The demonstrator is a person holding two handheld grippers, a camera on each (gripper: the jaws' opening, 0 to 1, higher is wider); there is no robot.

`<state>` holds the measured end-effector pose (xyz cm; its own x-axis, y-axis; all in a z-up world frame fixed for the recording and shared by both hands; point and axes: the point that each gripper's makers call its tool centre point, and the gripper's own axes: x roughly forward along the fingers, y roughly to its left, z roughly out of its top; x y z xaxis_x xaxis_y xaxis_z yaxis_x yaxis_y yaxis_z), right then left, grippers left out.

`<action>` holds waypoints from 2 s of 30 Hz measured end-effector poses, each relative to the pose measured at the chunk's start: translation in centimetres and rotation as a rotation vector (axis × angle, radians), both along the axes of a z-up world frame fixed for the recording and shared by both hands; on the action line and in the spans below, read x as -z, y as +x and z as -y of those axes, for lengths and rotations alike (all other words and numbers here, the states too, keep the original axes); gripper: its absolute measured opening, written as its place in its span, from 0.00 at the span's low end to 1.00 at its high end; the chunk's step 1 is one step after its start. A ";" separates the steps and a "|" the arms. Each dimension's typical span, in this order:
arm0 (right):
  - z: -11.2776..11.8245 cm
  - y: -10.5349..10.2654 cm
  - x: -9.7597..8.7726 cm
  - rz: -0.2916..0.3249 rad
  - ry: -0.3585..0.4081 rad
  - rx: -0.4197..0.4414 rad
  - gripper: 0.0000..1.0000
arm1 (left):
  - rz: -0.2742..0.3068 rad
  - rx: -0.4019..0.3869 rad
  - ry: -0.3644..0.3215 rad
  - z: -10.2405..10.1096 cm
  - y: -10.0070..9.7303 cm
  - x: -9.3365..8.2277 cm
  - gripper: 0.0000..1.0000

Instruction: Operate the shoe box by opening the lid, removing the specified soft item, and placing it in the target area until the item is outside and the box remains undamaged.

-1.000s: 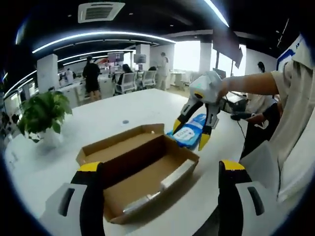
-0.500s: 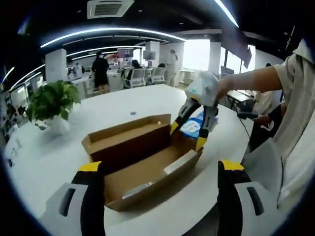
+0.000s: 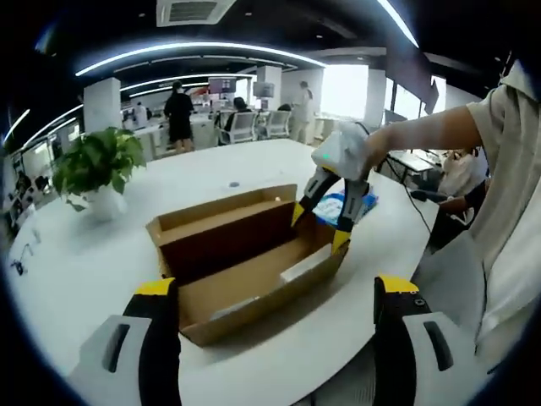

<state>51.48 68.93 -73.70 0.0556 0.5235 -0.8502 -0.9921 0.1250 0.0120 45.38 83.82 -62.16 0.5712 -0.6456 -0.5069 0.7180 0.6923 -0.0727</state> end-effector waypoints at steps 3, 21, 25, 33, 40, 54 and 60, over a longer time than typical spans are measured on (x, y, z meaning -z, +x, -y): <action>0.4 0.5 0.0 0.017 -0.004 0.011 0.54 | -0.007 -0.005 0.007 -0.2 -0.1 0.3 0.97; -0.5 -1.6 0.7 -0.032 0.007 -0.028 0.39 | -0.009 -0.002 0.012 -0.2 -0.4 0.4 0.98; -0.6 -2.0 0.9 -0.039 0.008 -0.034 0.31 | -0.005 -0.003 0.001 -0.2 -0.4 0.2 0.99; -0.8 -2.6 1.2 -0.031 0.009 -0.050 0.16 | 0.024 -0.008 -0.042 -0.2 -0.8 -0.8 1.00; -0.9 -2.5 0.9 -0.007 0.024 -0.051 0.15 | 0.029 0.005 -0.029 -0.3 -1.6 -0.5 1.00; -1.1 -2.0 -1.3 0.014 0.076 -0.008 0.14 | 0.015 -0.006 -0.012 -0.7 -2.0 0.2 1.00; -1.2 -1.6 -2.7 0.036 0.105 0.009 0.14 | 0.014 -0.011 -0.007 -0.9 -2.1 0.4 1.00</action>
<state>49.93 70.18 -70.97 0.0906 0.6093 -0.7877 -0.9909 0.1339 -0.0104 43.24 84.74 -62.58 0.5851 -0.6429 -0.4943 0.7112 0.6996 -0.0681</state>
